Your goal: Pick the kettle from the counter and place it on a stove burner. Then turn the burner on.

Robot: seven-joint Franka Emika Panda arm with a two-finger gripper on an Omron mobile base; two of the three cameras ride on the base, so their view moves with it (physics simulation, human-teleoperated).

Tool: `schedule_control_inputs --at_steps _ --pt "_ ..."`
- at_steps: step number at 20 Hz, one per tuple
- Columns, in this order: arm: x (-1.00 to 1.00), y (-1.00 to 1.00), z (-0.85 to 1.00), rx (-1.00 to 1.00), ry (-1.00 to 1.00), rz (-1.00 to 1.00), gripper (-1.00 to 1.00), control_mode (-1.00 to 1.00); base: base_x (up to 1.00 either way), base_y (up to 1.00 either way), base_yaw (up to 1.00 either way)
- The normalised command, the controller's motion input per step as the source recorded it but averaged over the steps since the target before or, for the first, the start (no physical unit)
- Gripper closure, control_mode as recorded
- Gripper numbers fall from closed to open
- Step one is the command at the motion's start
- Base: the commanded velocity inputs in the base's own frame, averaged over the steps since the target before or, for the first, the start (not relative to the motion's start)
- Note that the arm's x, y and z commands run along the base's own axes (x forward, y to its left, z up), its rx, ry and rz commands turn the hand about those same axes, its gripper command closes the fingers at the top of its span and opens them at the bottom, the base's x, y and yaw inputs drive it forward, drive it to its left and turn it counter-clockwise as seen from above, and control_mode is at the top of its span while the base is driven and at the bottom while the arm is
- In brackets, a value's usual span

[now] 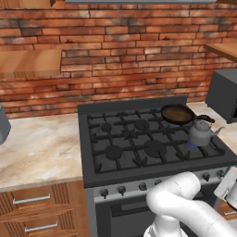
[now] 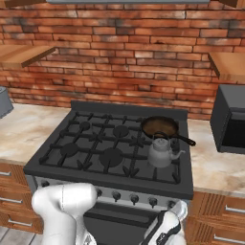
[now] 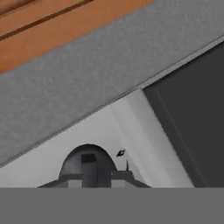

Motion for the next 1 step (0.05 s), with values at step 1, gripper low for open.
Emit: schedule_control_inputs --at_steps 1 --pt "-0.05 0.00 -0.52 -0.37 -0.18 0.71 1.00 -1.00 0.00 0.00 0.00"
